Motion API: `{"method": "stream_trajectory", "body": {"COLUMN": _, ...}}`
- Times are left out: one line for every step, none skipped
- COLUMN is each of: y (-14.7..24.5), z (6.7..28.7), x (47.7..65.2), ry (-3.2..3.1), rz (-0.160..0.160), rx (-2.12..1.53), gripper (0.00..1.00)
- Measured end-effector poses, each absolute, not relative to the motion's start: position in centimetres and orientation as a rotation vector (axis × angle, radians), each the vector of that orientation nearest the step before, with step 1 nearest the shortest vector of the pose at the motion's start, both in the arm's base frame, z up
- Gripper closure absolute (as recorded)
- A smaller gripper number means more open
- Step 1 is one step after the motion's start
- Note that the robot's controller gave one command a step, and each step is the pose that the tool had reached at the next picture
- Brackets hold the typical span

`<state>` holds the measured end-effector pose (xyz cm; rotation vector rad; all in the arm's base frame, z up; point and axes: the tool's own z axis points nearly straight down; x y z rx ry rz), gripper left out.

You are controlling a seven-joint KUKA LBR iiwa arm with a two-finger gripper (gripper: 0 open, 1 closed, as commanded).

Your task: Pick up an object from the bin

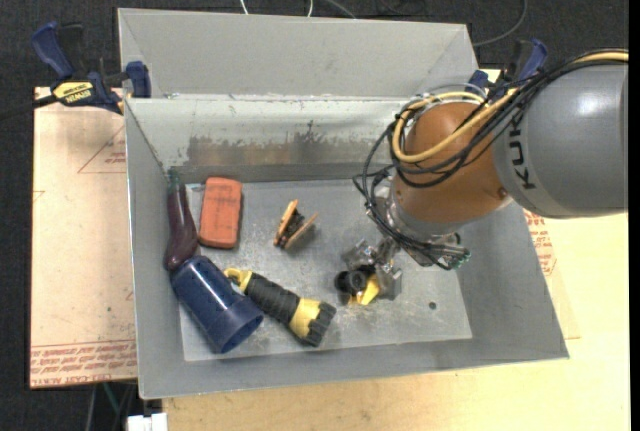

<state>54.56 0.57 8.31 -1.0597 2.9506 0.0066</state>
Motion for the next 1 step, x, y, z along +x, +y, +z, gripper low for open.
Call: {"method": "stream_trajectory", "body": {"y": 0.62, "z": 9.92, "x": 54.46, "ry": 2.953, "rz": 0.009, "rx": -1.059, "gripper": 1.00}}
